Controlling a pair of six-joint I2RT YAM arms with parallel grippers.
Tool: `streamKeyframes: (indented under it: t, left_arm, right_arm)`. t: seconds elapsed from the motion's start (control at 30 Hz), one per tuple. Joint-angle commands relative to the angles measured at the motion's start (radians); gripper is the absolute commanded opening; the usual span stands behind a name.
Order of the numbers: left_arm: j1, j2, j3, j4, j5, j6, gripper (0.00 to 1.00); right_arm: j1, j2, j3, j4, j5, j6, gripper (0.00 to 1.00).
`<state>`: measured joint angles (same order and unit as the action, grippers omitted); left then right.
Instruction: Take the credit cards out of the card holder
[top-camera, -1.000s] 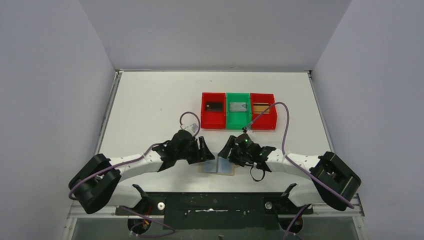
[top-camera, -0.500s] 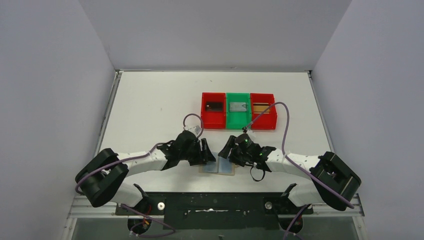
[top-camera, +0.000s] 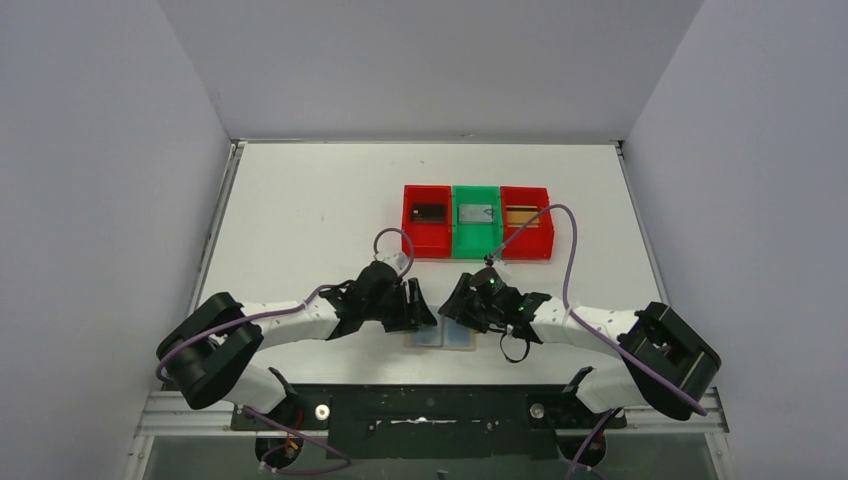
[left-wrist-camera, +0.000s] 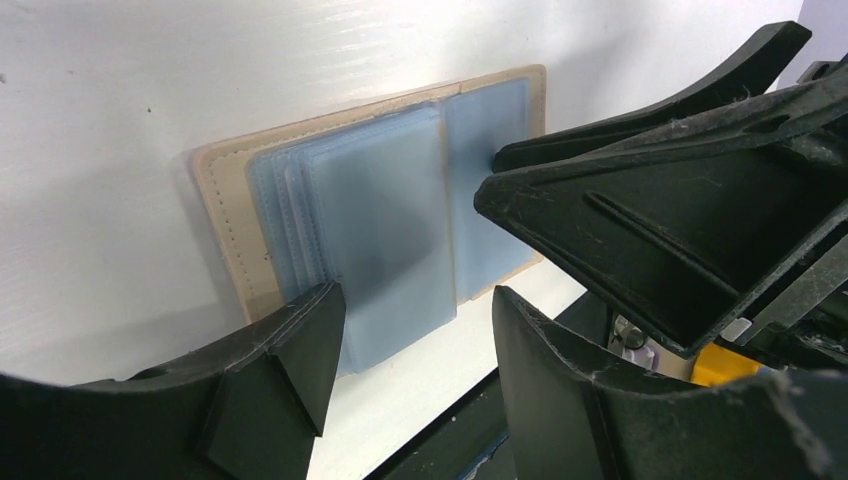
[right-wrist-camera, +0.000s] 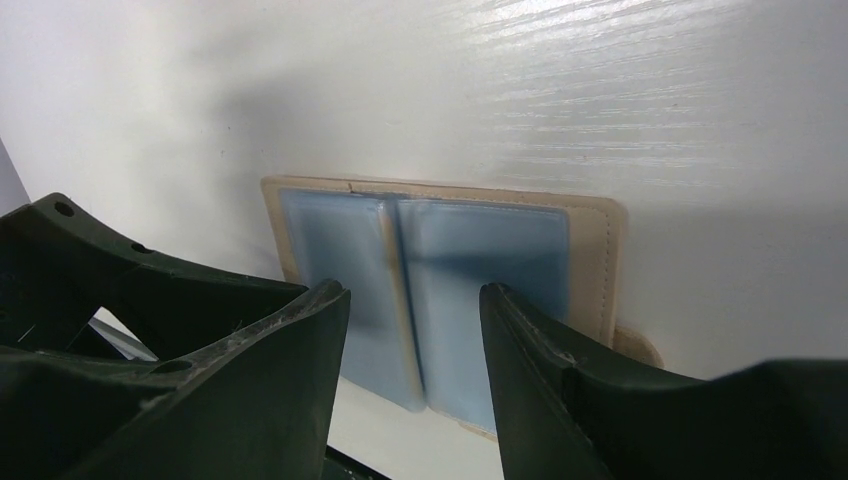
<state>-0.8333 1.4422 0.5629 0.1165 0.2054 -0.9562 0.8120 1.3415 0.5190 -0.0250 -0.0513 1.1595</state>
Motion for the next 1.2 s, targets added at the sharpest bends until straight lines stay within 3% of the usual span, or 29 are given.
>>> streamKeyframes:
  t: [0.0,0.3,0.57,0.67,0.77,1.17]
  left_arm:
    - [-0.010,0.008,0.025,0.054,0.029,0.004,0.54]
    - [-0.010,0.011,-0.005,0.141,0.065,-0.024,0.51]
    - [-0.009,0.009,-0.020,0.153,0.065,-0.034,0.49]
    - [-0.007,0.006,-0.025,0.153,0.065,-0.035,0.49]
    - [-0.007,-0.006,-0.030,0.150,0.059,-0.035,0.49]
    - [0.005,-0.093,-0.027,0.082,-0.026,-0.026,0.53]
  right_arm:
    - [0.000,0.011,0.001,0.009,-0.002,-0.009,0.51]
    - [0.015,0.053,0.035,0.020,-0.028,-0.063,0.56]
    - [0.041,0.144,0.113,-0.055,-0.006,-0.089,0.38]
    - [0.040,0.153,0.107,-0.064,0.006,-0.073,0.21]
    - [0.037,0.139,0.085,-0.051,0.011,-0.055,0.13]
    - [-0.062,0.017,-0.126,0.210,-0.085,0.067,0.12]
